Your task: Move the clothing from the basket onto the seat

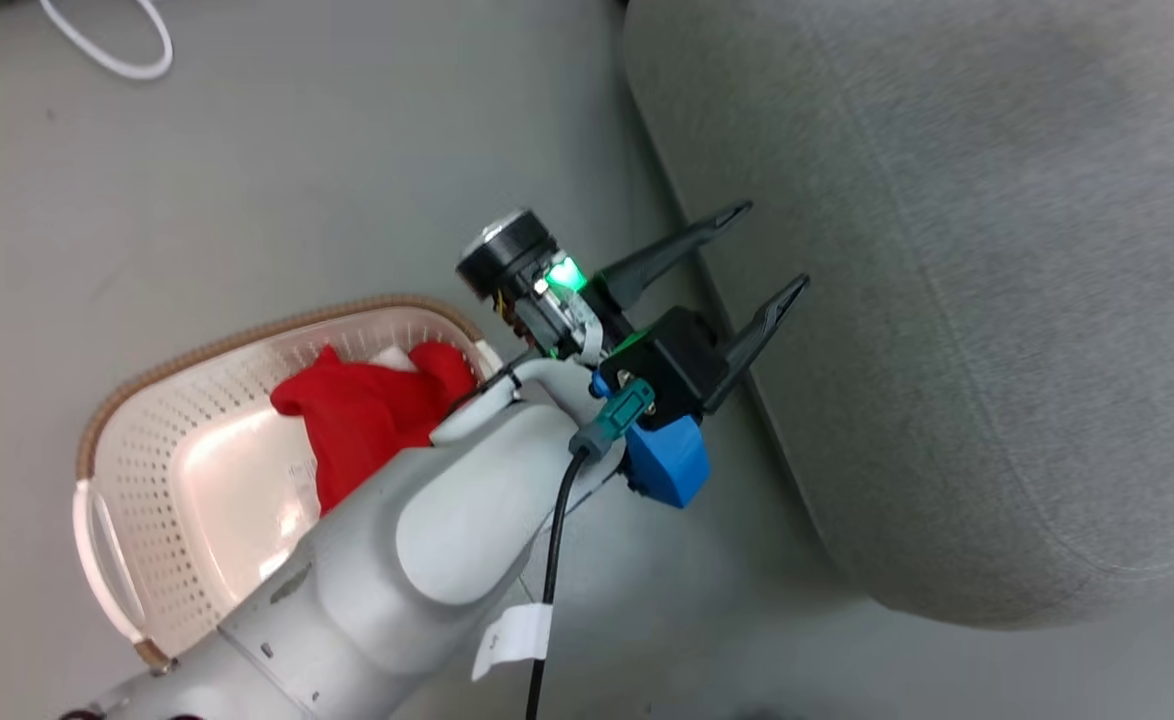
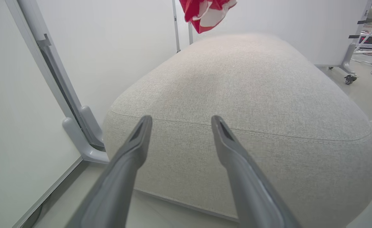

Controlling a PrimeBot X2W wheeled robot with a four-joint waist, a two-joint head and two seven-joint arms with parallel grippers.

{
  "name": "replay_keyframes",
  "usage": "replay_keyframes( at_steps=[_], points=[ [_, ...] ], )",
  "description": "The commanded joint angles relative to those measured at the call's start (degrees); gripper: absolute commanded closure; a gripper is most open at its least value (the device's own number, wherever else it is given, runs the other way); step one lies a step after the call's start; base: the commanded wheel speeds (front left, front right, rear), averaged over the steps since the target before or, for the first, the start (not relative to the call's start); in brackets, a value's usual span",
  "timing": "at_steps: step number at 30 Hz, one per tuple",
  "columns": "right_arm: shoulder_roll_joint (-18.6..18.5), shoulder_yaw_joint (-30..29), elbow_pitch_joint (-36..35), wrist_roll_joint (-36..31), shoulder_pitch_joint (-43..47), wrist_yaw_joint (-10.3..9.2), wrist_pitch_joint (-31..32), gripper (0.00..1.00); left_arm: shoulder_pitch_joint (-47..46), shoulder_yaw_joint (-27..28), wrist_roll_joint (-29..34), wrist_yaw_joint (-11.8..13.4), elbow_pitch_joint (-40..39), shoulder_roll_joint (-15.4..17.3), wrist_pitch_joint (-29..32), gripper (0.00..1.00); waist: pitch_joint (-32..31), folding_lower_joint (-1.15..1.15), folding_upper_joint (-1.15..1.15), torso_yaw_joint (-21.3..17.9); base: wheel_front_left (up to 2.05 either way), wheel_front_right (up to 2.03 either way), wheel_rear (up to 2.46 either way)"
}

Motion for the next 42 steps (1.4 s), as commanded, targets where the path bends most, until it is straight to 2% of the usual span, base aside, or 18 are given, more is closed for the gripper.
replay_keyframes(
  at_steps=[1,5,7,18,25,33,34,35,42],
  points=[
    [-1.0,-0.7,0.5,0.0,-1.4,0.01,-0.2,1.0,-1.2,0.1,0.5,0.1,-0.1,0.5,0.0,0.0,3.9,0.0,0.0,1.2,0.0,0.0,0.0],
    [-4.0,-4.3,3.6,-0.4,-4.1,0.01,-0.1,1.0,-3.7,-0.6,1.4,-0.1,-0.7,0.6,0.3,0.0,7.7,0.0,0.0,2.0,0.0,0.0,0.0],
    [-4.0,-5.7,5.2,-0.5,-5.0,0.01,-0.1,1.0,-4.5,-0.6,1.6,0.0,-1.0,0.9,0.3,0.0,9.0,0.0,0.0,2.2,0.0,0.0,0.0],
    [0.6,-6.3,16.6,-3.6,-1.7,0.01,-0.1,1.0,-6.0,-1.2,1.9,0.4,-1.7,2.0,0.6,0.0,13.2,0.0,0.0,2.7,0.0,0.0,0.0],
    [2.8,-5.6,23.8,-2.9,0.2,0.01,-0.1,1.0,-5.7,-1.4,1.4,1.0,-2.0,2.7,0.9,0.0,14.1,0.0,0.0,2.9,0.0,0.0,0.0],
    [4.3,-4.6,28.5,-2.4,0.8,0.01,-0.1,1.0,-5.1,-1.7,1.0,1.2,-2.2,3.8,1.0,0.0,13.9,0.0,0.0,2.5,0.0,0.0,0.0],
    [4.4,-5.0,27.9,-2.1,1.0,0.01,-0.1,0.68,-4.9,-1.7,0.8,1.3,-2.2,3.8,1.0,0.0,13.6,0.0,0.0,2.4,0.0,0.0,0.0],
    [4.6,-5.2,27.4,-1.9,1.3,0.01,-0.1,0.0,-4.8,-1.8,0.7,1.4,-2.1,3.7,0.9,0.0,13.2,0.0,0.0,2.4,0.0,0.0,0.0],
    [5.5,-5.7,20.3,-1.1,9.2,0.01,-0.1,0.0,-2.8,-1.0,-0.7,2.3,-1.9,3.1,0.1,0.0,8.4,0.0,0.0,2.2,0.0,0.0,0.0]
  ],
)
